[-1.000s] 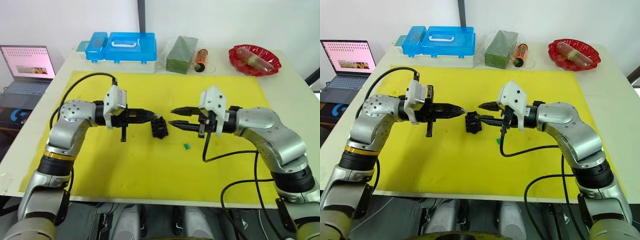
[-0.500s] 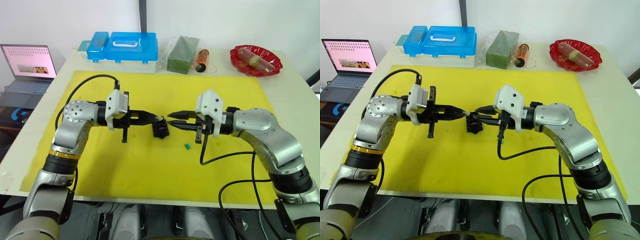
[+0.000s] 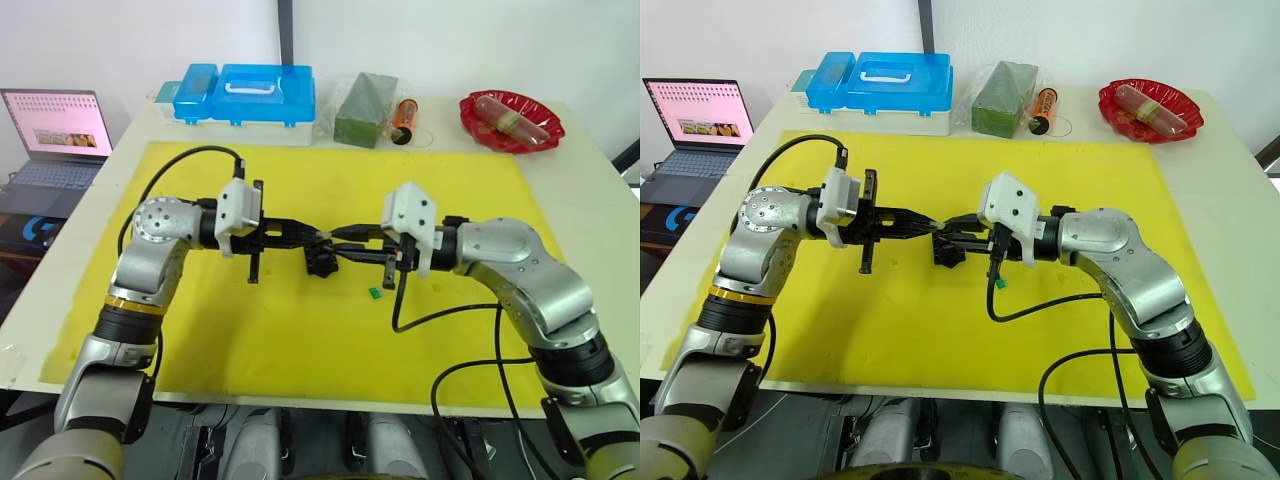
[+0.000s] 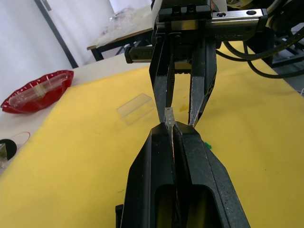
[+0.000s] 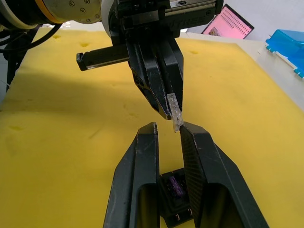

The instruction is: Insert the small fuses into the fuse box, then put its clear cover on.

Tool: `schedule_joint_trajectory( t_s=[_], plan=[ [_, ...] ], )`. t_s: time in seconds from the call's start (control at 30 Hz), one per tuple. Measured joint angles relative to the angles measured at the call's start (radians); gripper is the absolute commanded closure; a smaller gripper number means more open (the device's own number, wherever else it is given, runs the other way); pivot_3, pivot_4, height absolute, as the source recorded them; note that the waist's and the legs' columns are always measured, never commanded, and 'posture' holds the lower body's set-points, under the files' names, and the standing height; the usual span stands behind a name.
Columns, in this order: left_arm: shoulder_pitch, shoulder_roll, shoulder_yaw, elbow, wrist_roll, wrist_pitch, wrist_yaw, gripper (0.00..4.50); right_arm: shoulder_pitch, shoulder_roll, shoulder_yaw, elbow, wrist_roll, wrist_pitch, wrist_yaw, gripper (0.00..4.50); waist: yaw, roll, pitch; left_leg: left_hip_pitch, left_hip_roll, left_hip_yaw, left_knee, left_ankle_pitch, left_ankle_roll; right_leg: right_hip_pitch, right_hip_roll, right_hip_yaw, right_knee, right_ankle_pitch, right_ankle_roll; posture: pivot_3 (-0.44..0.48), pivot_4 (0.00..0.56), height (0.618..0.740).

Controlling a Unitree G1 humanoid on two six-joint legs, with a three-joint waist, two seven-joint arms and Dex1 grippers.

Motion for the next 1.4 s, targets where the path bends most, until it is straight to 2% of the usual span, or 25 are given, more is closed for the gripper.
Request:
schedule_joint_trajectory(
  t_s=[0.73, 0.87, 1.27, 1.37, 1.4],
  plan=[
    [0.000, -0.004, 0.000, 0.000, 0.001, 0.000, -0.022, 4.50, -0.001, 0.002, -0.035, 0.000, 0.038, 0.030, -0.002, 3.76, 0.000, 0.000, 0.000, 0.000, 0.000, 0.000, 0.001, 0.000, 0.000, 0.000, 0.000, 0.000, 0.001, 0.000, 0.000, 0.000, 0.150, 0.740],
    [0.000, -0.004, 0.001, 0.000, 0.001, 0.000, -0.022, 4.50, 0.000, 0.006, -0.034, -0.001, 0.043, 0.030, 0.003, 4.49, 0.000, 0.000, 0.000, 0.000, 0.000, 0.000, 0.001, 0.000, 0.000, 0.000, 0.000, 0.000, 0.001, 0.000, 0.000, 0.000, 0.150, 0.740],
    [0.000, -0.002, 0.001, 0.000, 0.003, -0.013, -0.035, 4.50, 0.000, 0.005, -0.035, -0.001, 0.057, 0.040, 0.011, 4.49, 0.000, 0.000, 0.000, 0.000, 0.000, 0.000, 0.001, 0.000, 0.000, 0.000, 0.000, 0.000, 0.001, 0.000, 0.000, 0.000, 0.150, 0.740],
    [0.000, -0.002, 0.000, 0.000, 0.009, -0.010, -0.026, 3.76, -0.001, 0.005, -0.035, -0.001, 0.063, 0.041, 0.020, 4.50, 0.000, 0.000, 0.000, 0.000, 0.000, 0.000, 0.001, 0.000, 0.000, 0.000, 0.000, 0.000, 0.001, 0.000, 0.000, 0.000, 0.150, 0.740],
    [0.000, 0.001, 0.001, 0.000, 0.009, 0.005, -0.020, 3.39, -0.002, 0.004, -0.035, -0.001, 0.067, 0.041, 0.027, 4.50, 0.000, 0.000, 0.000, 0.000, 0.000, 0.000, 0.001, 0.000, 0.000, 0.001, 0.000, 0.000, 0.001, 0.000, 0.000, 0.000, 0.150, 0.740]
  ],
)
